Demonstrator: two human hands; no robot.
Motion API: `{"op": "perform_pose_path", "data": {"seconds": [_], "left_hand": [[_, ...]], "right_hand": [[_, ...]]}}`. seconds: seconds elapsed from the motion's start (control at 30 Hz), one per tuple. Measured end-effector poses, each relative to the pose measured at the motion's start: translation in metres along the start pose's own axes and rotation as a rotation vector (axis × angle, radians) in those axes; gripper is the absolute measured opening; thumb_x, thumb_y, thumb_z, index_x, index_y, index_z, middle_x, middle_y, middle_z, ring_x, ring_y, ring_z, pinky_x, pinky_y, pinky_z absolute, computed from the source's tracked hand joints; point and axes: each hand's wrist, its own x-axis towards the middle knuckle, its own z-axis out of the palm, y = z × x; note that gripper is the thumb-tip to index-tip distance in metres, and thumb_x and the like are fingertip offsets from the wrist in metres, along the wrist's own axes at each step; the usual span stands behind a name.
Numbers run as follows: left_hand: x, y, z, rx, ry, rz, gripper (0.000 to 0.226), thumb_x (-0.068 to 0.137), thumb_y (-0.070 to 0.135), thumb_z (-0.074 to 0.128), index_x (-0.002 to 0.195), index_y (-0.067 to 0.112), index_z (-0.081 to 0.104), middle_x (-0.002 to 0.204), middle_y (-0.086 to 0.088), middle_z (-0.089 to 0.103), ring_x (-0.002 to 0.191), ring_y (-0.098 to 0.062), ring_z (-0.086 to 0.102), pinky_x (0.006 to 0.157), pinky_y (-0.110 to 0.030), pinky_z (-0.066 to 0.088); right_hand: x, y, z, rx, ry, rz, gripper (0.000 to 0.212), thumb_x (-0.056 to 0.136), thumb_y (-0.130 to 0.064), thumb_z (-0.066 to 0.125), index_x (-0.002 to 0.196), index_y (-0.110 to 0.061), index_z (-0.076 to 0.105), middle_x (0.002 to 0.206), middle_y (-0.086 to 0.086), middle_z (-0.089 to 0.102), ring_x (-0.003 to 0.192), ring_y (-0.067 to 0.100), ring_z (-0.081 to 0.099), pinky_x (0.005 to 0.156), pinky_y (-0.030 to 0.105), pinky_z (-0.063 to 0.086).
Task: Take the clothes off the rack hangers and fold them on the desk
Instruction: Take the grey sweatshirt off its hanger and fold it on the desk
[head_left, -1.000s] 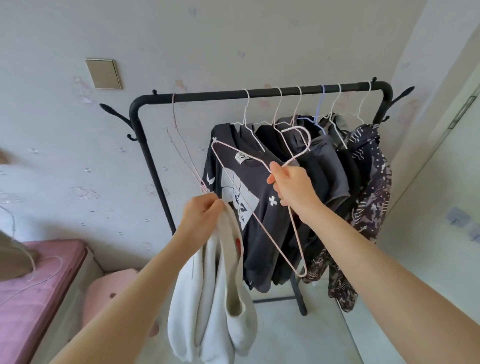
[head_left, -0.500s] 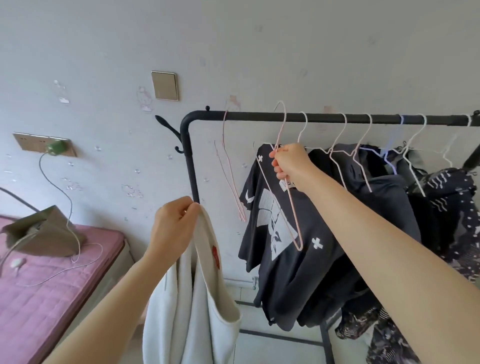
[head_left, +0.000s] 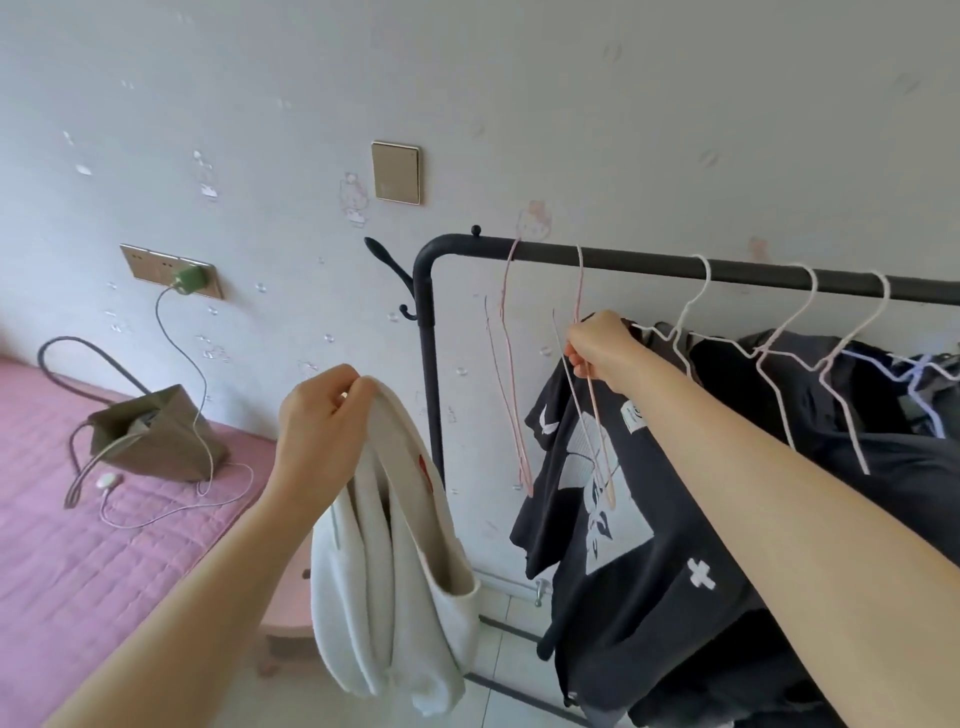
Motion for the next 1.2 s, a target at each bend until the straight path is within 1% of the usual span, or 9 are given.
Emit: {"op": "perform_pose_path", "data": {"seconds": [0.17, 0.23, 0.4, 0.53, 0.7, 0.83, 0.93, 1.03, 1.2], "left_hand": [[0.009, 0.003, -0.005, 0.0, 0.025, -0.006, 0.032, 0.088, 0.012, 0.051, 0.066, -0.002, 0.032, 0.064, -0.009, 0.025, 0.059, -0.017, 0.022, 0.055, -0.032, 0.019], [0.013, 0.004, -0.008, -0.016, 0.036, 0.009, 0.034, 0.088, 0.014, 0.051, 0.065, -0.002, 0.032, 0.064, -0.01, 0.025, 0.06, -0.019, 0.022, 0.056, -0.033, 0.019], [0.021, 0.013, -0.02, -0.025, 0.064, 0.042, 0.034, 0.088, 0.019, 0.051, 0.068, -0.006, 0.038, 0.066, -0.011, 0.028, 0.062, -0.02, 0.024, 0.057, -0.033, 0.02], [0.025, 0.026, -0.036, -0.053, 0.092, 0.077, 0.036, 0.087, 0.02, 0.052, 0.065, -0.003, 0.036, 0.066, -0.01, 0.025, 0.062, -0.019, 0.022, 0.057, -0.032, 0.019], [0.026, 0.048, -0.058, -0.066, 0.108, 0.14, 0.04, 0.086, 0.017, 0.052, 0.058, 0.017, 0.023, 0.058, 0.002, 0.016, 0.06, -0.017, 0.017, 0.055, -0.032, 0.015], [0.021, 0.06, -0.081, -0.066, 0.148, 0.164, 0.041, 0.086, 0.016, 0.05, 0.059, 0.019, 0.02, 0.059, 0.003, 0.014, 0.061, -0.017, 0.015, 0.057, -0.033, 0.013], [0.014, 0.061, -0.104, -0.066, 0.197, 0.16, 0.04, 0.086, 0.016, 0.051, 0.059, 0.019, 0.02, 0.06, 0.002, 0.013, 0.062, -0.017, 0.014, 0.057, -0.033, 0.012], [0.002, 0.054, -0.132, -0.016, 0.281, 0.146, 0.037, 0.086, 0.016, 0.051, 0.059, 0.012, 0.026, 0.059, 0.002, 0.014, 0.059, -0.015, 0.015, 0.054, -0.031, 0.013], [-0.032, 0.036, -0.178, 0.09, 0.438, 0.041, 0.038, 0.083, 0.017, 0.052, 0.057, 0.014, 0.025, 0.054, 0.007, 0.016, 0.057, -0.014, 0.016, 0.052, -0.032, 0.014]], "right_hand": [[-0.002, 0.01, 0.005, -0.159, -0.032, -0.056, 0.01, 0.088, -0.004, 0.045, 0.093, -0.004, 0.055, 0.083, 0.013, 0.053, 0.071, 0.021, 0.053, 0.069, 0.03, 0.05], [-0.012, 0.009, 0.005, -0.323, -0.01, -0.11, 0.008, 0.09, -0.01, 0.045, 0.082, -0.006, 0.047, 0.081, 0.01, 0.048, 0.074, 0.023, 0.049, 0.06, 0.026, 0.042], [-0.052, 0.005, 0.01, -0.497, 0.087, -0.368, 0.04, 0.091, -0.014, 0.049, 0.128, 0.001, 0.045, 0.127, 0.02, 0.05, 0.118, 0.037, 0.047, 0.093, 0.037, 0.039], [-0.112, 0.008, 0.032, -0.337, -0.093, -0.409, 0.05, 0.095, -0.016, 0.05, 0.142, -0.007, 0.036, 0.138, 0.009, 0.049, 0.127, 0.023, 0.045, 0.093, 0.025, 0.034], [-0.168, 0.036, 0.078, -0.425, -0.446, -0.297, 0.072, 0.09, -0.048, 0.059, 0.145, -0.013, 0.029, 0.133, 0.003, 0.051, 0.113, 0.016, 0.049, 0.089, 0.026, 0.037], [-0.201, 0.065, 0.11, -0.494, -0.56, -0.29, 0.096, 0.079, -0.059, 0.067, 0.149, -0.013, 0.021, 0.147, 0.005, 0.039, 0.131, 0.021, 0.043, 0.103, 0.033, 0.04], [-0.204, 0.075, 0.123, -0.509, -0.538, -0.268, 0.067, 0.081, -0.042, 0.068, 0.134, -0.014, 0.037, 0.122, 0.004, 0.054, 0.107, 0.021, 0.057, 0.085, 0.033, 0.05], [-0.199, 0.073, 0.127, -0.511, -0.518, -0.295, 0.019, 0.081, -0.023, 0.063, 0.089, -0.013, 0.05, 0.083, 0.0, 0.053, 0.072, 0.015, 0.054, 0.058, 0.025, 0.04], [-0.182, 0.062, 0.133, -0.342, -0.503, -0.244, 0.019, 0.08, -0.013, 0.063, 0.066, -0.01, 0.05, 0.066, 0.002, 0.043, 0.062, 0.015, 0.042, 0.055, 0.024, 0.032]]}}
